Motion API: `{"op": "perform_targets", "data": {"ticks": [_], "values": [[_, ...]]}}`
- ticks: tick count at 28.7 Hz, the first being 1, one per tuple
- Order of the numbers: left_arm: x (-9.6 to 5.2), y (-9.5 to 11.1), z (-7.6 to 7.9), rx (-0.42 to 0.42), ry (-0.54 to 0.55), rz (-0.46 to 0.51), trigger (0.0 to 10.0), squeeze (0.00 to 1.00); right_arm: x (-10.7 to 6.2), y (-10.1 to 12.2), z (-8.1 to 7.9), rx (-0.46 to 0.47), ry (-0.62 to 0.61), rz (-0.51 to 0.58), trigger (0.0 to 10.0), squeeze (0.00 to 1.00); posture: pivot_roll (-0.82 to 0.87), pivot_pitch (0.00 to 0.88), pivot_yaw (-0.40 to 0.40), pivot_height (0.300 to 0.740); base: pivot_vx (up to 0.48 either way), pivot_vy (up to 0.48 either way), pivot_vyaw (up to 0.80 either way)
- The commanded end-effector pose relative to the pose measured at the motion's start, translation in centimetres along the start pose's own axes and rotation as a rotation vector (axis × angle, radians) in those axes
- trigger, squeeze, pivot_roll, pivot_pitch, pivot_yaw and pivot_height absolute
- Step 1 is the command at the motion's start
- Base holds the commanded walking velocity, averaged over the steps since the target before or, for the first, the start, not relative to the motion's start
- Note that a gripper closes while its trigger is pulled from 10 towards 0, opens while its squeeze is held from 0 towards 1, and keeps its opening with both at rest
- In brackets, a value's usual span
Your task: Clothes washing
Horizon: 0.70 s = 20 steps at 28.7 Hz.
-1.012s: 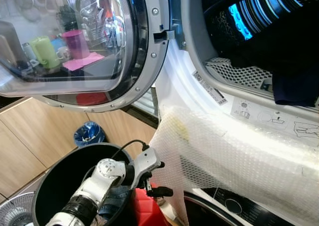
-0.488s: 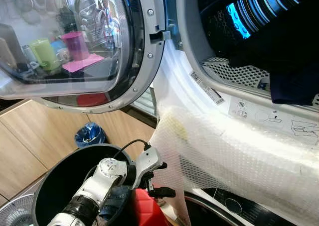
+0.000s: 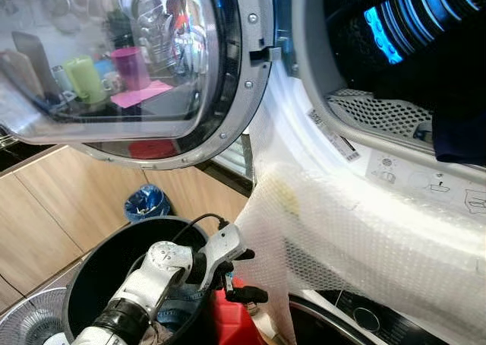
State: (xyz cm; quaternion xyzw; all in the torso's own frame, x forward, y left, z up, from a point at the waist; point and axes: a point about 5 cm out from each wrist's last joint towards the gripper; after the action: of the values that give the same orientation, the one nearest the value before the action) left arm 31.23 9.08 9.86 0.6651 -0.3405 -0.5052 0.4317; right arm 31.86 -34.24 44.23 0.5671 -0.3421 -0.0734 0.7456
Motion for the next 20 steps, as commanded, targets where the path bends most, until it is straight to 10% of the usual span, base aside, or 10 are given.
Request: {"op": "perform_targets", "data": {"ticks": [1,5,9,10,11,12,16,20], "values": [[-0.5,0.2,-0.4,-0.006,0.014,0.002,10.0,0.00,-0.8,-0.3,0.0,0.196,0.015,-0.019,10.0,0.00,-0.04,0.022,0.175,0.740,0.000,0.000,0.00],[-0.6,0.2,-0.4,-0.015,0.015,0.003,10.0,0.00,-2.1,-0.6,-0.5,0.390,0.052,-0.058,10.0,0.00,-0.04,0.024,0.175,0.740,0.000,0.000,0.00],[-0.7,0.1,-0.3,-0.023,0.010,-0.001,10.0,0.00,-3.8,-2.0,-1.5,0.395,0.112,-0.113,10.0,0.00,-0.05,0.024,0.172,0.740,0.000,0.000,0.00],[-0.7,0.1,-0.3,-0.024,0.008,-0.001,10.0,0.00,-4.0,-2.2,-1.7,0.412,0.129,-0.125,10.0,0.72,-0.05,0.024,0.172,0.740,0.000,0.000,0.00],[-0.7,0.1,-0.3,-0.024,0.008,-0.001,10.0,0.00,-4.2,-2.2,-1.8,0.424,0.141,-0.133,10.0,0.72,-0.05,0.024,0.172,0.740,0.000,0.000,0.00],[-0.7,0.2,-0.4,-0.028,0.008,0.000,10.0,0.00,-4.8,-2.1,-1.9,0.444,0.153,-0.141,10.0,1.00,-0.05,0.024,0.172,0.740,0.000,0.000,0.00],[-0.7,0.3,-0.3,-0.037,0.000,0.006,10.0,0.00,-7.1,-0.4,-4.2,0.286,0.294,-0.096,10.0,1.00,-0.05,0.025,0.167,0.740,0.000,0.000,0.00],[-0.7,0.3,-0.2,-0.046,-0.001,0.005,10.0,0.00,-8.5,0.2,-5.7,0.358,0.284,-0.101,10.0,1.00,-0.06,0.026,0.161,0.740,0.000,0.000,0.00]]}}
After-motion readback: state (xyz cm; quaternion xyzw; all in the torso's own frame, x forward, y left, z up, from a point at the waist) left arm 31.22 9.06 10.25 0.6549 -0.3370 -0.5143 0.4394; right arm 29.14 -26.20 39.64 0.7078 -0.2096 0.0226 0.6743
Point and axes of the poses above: a point about 5 cm out from each wrist's last joint towards the gripper, its own x axis pointing out of the wrist towards the gripper, its own y axis along the axis of the wrist's last joint, z = x × y, and after that the axes turned 5 degrees about x, right-handed
